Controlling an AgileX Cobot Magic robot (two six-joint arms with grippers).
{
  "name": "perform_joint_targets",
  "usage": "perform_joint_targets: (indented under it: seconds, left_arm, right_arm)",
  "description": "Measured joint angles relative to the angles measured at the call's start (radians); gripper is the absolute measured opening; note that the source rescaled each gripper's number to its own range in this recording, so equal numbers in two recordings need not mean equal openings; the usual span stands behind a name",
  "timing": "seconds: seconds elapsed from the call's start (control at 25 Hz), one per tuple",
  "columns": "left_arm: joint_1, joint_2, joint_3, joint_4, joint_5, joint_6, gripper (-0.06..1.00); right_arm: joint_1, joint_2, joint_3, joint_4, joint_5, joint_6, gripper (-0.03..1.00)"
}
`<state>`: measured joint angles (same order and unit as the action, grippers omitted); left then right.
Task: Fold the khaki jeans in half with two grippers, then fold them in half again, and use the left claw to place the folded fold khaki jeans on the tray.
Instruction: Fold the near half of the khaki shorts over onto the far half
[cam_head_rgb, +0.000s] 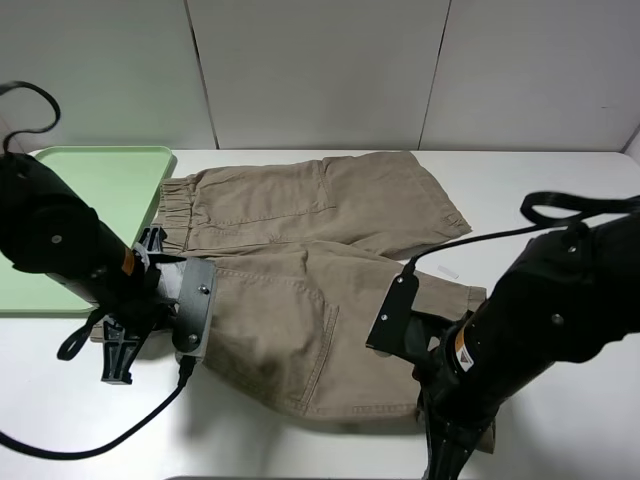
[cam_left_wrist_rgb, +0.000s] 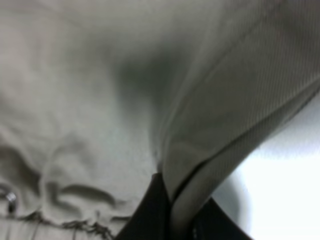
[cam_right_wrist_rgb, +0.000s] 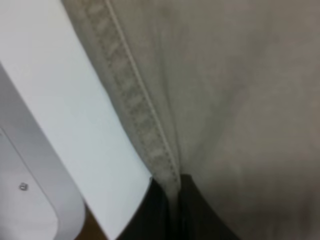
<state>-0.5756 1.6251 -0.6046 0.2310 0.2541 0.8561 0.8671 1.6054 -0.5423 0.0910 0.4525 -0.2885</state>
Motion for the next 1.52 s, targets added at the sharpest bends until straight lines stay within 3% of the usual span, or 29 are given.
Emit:
perform_joint_targets:
  seconds: [0.36, 0.64, 0.84, 1.04, 1.28, 1.52]
  left_arm:
    - [0.000, -0.181, 0.000, 0.000, 0.146, -0.003, 0.00]
    - [0.000, -0.257, 0.000, 0.000, 0.175, -0.003, 0.00]
    - [0.000, -0.257, 0.000, 0.000, 0.168, -0.004, 0.00]
    - [0.016, -0.257, 0.000, 0.006, 0.077, -0.036, 0.00]
    - [0.135, -0.257, -0.007, 0.008, -0.112, -0.068, 0.00]
    - [0.248, -0.180, -0.117, 0.009, -0.139, -0.069, 0.00]
  right_arm:
    - [0.000, -0.213, -0.183, -0.029, 0.289, 0.163, 0.00]
    - [-0.002, -0.243, -0.358, -0.225, 0.445, 0.300, 0.00]
    - [-0.058, -0.243, -0.452, -0.294, 0.467, 0.335, 0.00]
    - [-0.169, -0.241, -0.523, -0.292, 0.460, 0.277, 0.00]
    - [-0.248, -0.199, -0.576, -0.276, 0.440, 0.210, 0.00]
    - [-0.257, -0.070, -0.654, -0.295, 0.391, 0.178, 0.00]
